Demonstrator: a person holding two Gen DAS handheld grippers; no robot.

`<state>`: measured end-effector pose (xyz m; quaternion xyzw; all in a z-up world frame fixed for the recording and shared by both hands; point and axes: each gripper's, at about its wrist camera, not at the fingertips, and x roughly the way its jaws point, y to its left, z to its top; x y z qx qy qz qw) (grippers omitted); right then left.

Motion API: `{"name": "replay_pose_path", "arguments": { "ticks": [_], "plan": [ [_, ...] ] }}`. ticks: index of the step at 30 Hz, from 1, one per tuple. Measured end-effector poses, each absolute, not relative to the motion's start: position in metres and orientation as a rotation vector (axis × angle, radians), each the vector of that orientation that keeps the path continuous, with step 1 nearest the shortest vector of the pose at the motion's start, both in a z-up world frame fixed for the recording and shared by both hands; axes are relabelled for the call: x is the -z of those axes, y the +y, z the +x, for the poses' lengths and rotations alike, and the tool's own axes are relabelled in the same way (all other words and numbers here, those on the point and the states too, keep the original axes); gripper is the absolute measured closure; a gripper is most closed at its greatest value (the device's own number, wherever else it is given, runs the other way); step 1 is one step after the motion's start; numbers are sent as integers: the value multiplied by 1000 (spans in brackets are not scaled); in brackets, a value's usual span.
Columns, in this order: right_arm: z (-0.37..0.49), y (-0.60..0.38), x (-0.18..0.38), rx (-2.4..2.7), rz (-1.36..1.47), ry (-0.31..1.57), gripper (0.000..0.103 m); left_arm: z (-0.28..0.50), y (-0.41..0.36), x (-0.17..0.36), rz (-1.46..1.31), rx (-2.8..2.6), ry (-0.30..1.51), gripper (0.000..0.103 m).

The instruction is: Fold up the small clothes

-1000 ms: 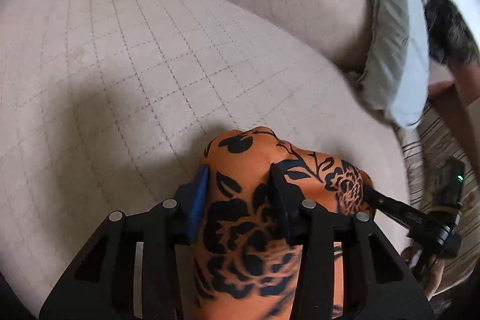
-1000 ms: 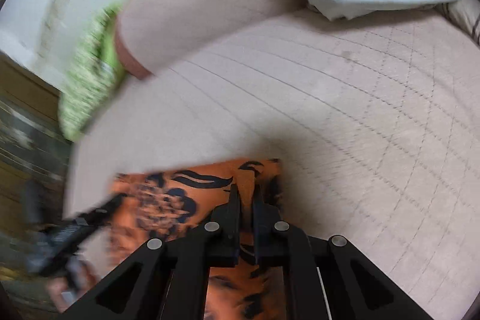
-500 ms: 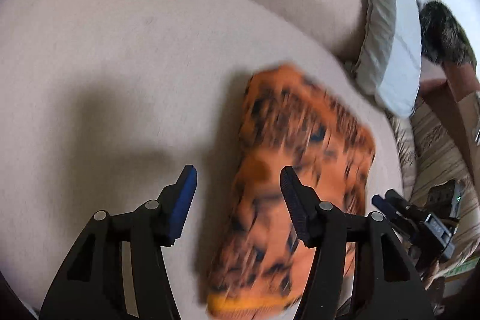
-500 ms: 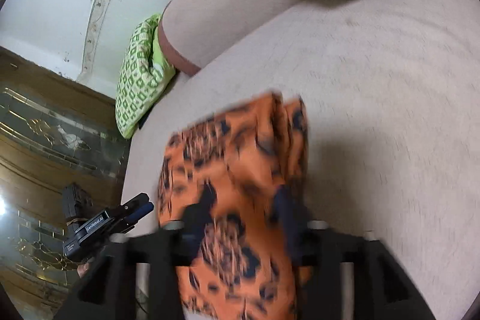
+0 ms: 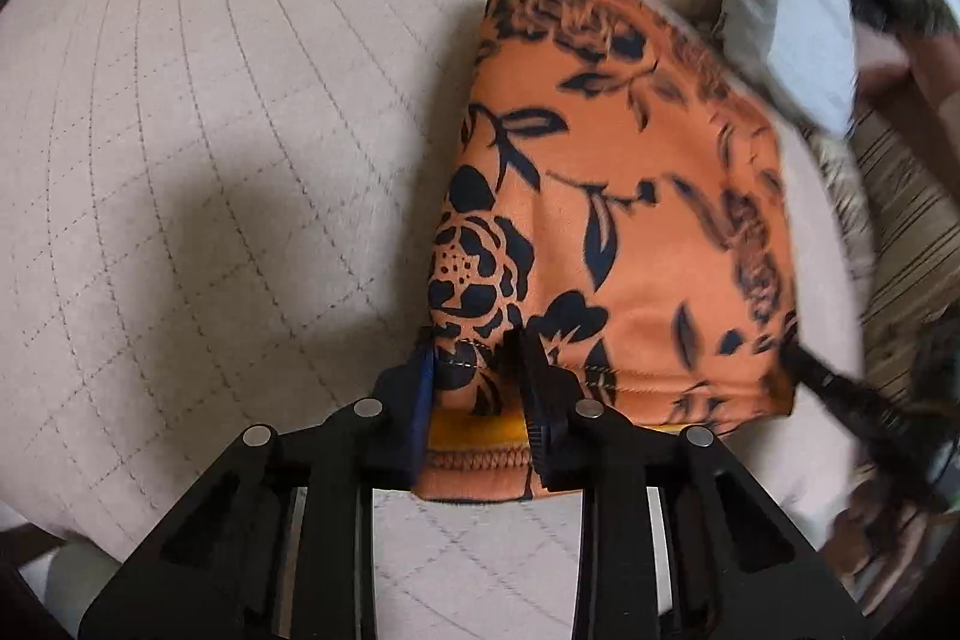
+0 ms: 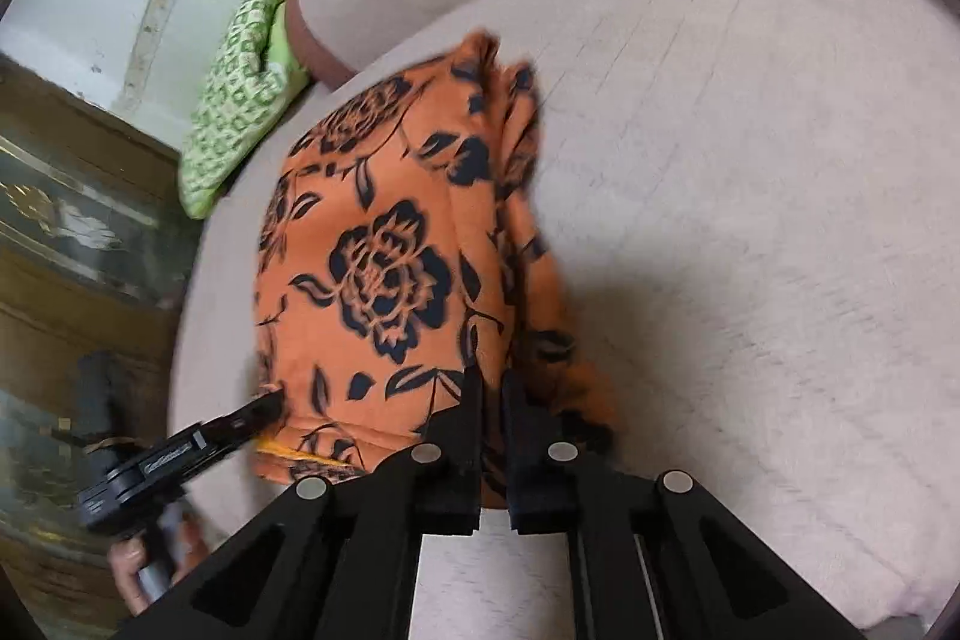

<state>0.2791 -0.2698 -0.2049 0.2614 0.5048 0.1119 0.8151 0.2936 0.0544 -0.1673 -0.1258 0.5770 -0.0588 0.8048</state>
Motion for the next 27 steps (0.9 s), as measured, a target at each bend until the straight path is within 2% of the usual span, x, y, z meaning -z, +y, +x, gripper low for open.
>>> {"name": "replay_pose_path", "arguments": {
  "ticks": [5,12,17,19,27],
  "plan": [
    [288,-271,229,-207,567,1154,98,287,66,161,-367,151,1226,77],
    [262,-267,205,-228,584,1098,97,250,72,146,-317,153,1183,77],
    [246,-263,198,-247,599,1099,97,230,73,145,-397,163,1172,55],
    [238,-258,195,-228,561,1107,97,226,70,141,-410,175,1177,49],
    [203,-253,163,-279,571,1026,97,195,54,104,-348,182,1114,47]
  ]
}}
